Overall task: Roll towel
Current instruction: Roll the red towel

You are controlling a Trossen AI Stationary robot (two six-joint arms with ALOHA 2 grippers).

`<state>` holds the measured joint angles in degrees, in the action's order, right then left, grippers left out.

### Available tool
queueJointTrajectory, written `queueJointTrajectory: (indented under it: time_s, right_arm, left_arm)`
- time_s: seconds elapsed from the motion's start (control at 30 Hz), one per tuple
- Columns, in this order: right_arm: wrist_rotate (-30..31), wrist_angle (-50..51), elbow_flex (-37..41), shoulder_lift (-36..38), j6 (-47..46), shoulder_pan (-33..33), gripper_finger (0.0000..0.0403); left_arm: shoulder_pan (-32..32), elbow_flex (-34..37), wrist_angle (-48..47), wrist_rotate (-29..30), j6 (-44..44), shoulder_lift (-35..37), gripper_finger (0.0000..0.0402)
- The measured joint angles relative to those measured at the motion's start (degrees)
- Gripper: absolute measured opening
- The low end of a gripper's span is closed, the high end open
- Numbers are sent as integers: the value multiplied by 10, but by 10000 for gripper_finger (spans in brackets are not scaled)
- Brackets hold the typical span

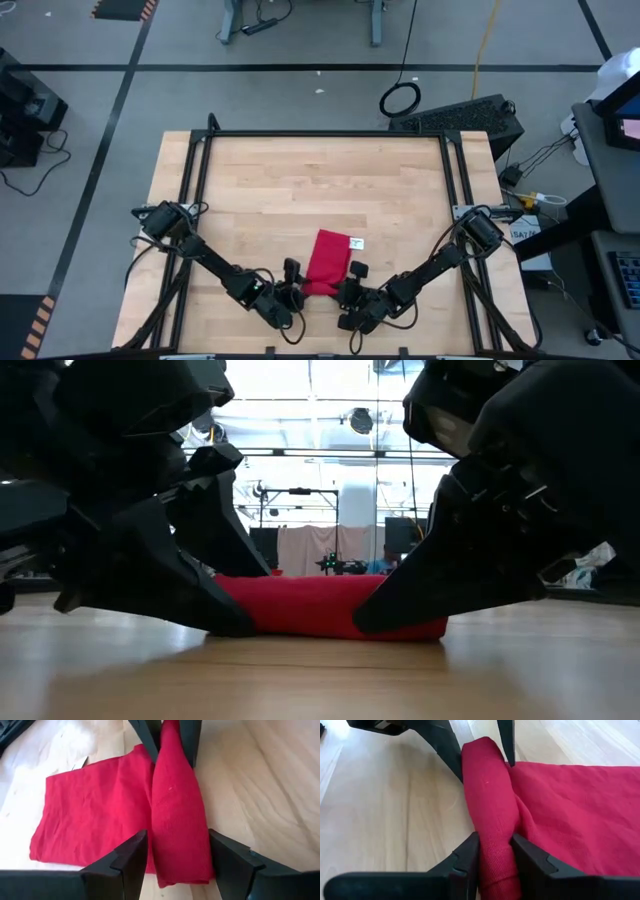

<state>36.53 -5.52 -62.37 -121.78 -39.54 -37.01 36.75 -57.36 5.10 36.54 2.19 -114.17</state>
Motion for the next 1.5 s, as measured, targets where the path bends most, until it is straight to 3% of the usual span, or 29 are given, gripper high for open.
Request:
queueJointTrajectory:
  time_s: [0.23, 0.43, 0.57, 0.77, 0.87, 1.0, 1.2, 1.5]
  right_arm:
    - [0, 0, 0, 0, 1, 0, 93]
    - [0, 0, 0, 0, 1, 0, 93]
    - [0, 0, 0, 0, 0, 0, 93]
    - [0, 0, 0, 0, -1, 0, 93]
    - [0, 0, 0, 0, -1, 0, 93]
    - [-1, 0, 0, 0, -1, 0, 93]
    - [-1, 0, 0, 0, -2, 0, 93]
    - [-1, -1, 0, 0, -2, 0, 93]
  left_arm:
    - [-18, -1, -11, -58, 14, 2, 181]
    - [-16, -1, -12, -50, 19, 5, 140]
    - [-13, 1, -25, -48, 18, 21, 167]
    - [0, 1, -25, -37, 9, 37, 256]
    - [22, 1, -26, -41, -13, 37, 281]
    - [34, 4, -26, -56, -11, 27, 277]
    - [34, 15, -17, -5, -16, 27, 248]
    - [11, 15, -8, -32, -21, 27, 232]
